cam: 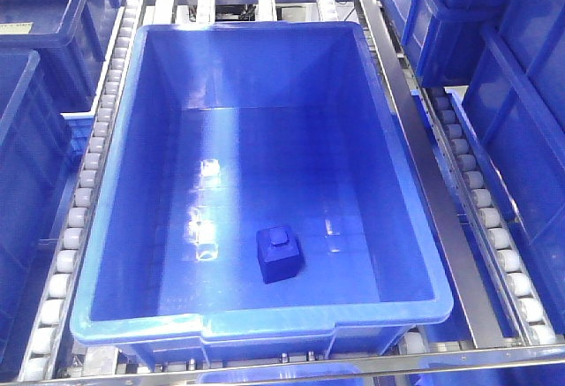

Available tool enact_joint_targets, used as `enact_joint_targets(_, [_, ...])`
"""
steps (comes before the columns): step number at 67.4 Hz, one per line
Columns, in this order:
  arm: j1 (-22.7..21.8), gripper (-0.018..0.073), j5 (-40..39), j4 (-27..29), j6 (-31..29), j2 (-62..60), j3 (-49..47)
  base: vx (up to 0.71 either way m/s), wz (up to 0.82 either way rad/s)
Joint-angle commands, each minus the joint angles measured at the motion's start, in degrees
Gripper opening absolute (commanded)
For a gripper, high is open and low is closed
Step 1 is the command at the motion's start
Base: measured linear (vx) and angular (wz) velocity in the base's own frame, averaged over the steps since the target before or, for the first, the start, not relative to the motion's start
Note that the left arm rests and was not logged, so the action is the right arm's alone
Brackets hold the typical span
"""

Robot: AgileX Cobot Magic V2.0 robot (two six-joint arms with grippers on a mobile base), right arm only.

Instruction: Pour parts from conveyor to right shelf

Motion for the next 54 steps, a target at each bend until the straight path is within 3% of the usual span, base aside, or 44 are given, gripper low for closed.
enact_joint_targets(1, [-0.37,-0.001,-4.04,-0.49,0.13,-1.02,0.07,0.0,0.0])
enact_joint_targets(54, [-0.37,-0.001,-4.04,-0.49,0.13,-1.02,0.07,0.0,0.0])
